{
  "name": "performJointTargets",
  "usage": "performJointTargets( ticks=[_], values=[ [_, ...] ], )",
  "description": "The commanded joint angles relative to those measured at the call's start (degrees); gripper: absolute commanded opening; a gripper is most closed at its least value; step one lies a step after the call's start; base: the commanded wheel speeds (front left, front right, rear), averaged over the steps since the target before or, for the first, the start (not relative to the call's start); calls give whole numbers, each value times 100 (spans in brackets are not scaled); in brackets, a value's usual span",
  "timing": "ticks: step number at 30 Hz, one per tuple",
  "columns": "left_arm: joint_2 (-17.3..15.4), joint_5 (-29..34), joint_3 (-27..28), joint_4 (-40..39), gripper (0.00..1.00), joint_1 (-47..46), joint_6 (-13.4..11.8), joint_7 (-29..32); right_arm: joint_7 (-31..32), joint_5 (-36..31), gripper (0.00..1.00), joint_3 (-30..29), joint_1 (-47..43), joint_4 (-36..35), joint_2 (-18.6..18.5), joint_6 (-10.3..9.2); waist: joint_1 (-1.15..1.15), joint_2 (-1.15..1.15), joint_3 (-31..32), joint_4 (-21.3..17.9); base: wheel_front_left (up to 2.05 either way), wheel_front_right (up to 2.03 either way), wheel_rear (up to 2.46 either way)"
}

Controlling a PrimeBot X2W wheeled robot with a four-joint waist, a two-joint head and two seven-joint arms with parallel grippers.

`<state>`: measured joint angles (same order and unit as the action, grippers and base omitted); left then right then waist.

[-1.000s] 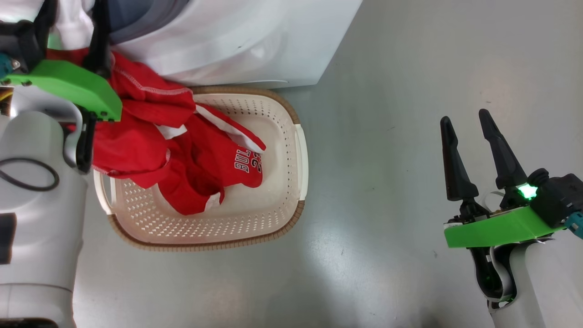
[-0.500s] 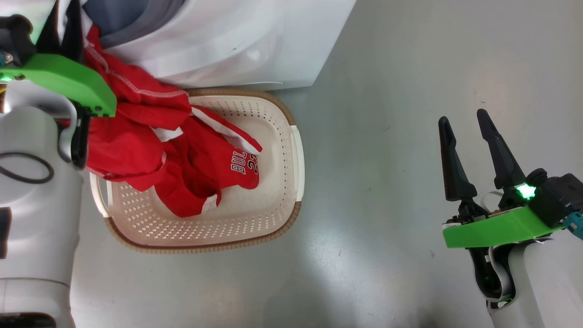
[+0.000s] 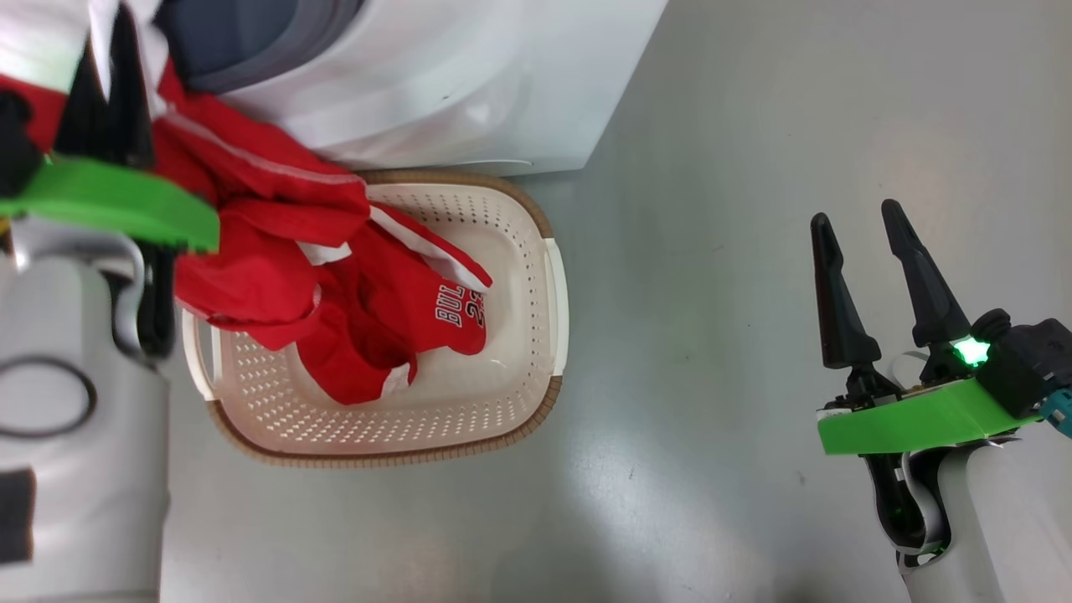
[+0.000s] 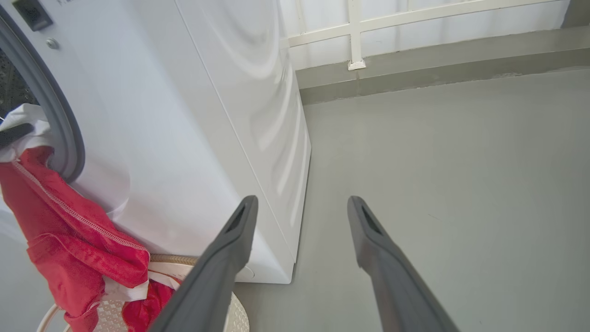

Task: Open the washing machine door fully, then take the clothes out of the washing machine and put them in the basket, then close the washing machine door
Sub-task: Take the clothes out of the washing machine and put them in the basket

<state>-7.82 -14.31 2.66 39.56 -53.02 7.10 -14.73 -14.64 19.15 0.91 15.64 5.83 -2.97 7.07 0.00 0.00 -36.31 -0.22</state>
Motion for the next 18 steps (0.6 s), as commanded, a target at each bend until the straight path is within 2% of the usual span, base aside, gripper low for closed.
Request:
performJointTargets(
  ticks=[1, 10, 18],
  values=[
    [-209, -34, 182, -303, 0, 301, 33, -27, -36, 15, 100, 116, -52, -124, 10, 42, 0, 0, 30, 25, 0, 0, 0],
    [44, -223, 91, -1270, 0, 1637, 37, -27, -36, 14, 100, 118, -84, -113, 10, 42, 0, 0, 100, 66, 0, 0, 0],
    [185, -427, -252, -1286, 0, 2312, 38, -27, -36, 13, 100, 102, -76, -120, 10, 42, 0, 0, 61, 63, 0, 0, 0]
  ],
)
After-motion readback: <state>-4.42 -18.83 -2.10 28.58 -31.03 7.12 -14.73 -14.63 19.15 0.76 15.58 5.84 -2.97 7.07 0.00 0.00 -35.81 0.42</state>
